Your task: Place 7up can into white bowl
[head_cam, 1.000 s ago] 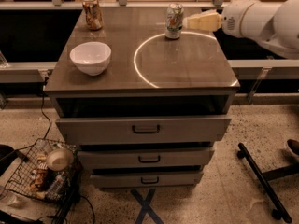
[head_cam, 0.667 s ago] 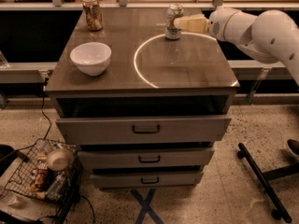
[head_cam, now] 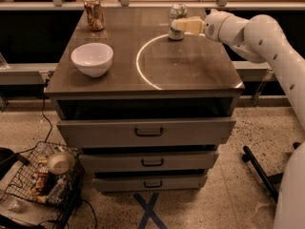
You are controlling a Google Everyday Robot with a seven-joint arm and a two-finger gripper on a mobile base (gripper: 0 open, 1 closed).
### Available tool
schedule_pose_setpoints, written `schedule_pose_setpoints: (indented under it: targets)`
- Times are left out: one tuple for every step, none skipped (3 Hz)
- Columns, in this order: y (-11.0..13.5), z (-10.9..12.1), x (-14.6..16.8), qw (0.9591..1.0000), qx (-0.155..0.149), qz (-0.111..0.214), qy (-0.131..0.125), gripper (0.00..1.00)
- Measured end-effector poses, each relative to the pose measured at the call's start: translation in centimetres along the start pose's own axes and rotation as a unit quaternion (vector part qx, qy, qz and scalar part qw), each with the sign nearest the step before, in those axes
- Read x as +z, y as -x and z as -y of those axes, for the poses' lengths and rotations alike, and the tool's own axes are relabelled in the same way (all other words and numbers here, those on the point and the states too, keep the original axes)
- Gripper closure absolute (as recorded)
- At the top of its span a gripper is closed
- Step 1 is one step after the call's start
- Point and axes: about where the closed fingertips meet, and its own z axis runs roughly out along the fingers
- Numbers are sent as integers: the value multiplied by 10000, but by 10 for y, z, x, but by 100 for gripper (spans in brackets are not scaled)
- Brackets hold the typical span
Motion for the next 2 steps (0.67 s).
schedule_pose_setpoints:
  targets:
    - [-2, 4, 20, 9997, -147, -76, 184, 0]
    - [-1, -1, 31, 9994, -242, -102, 246, 0]
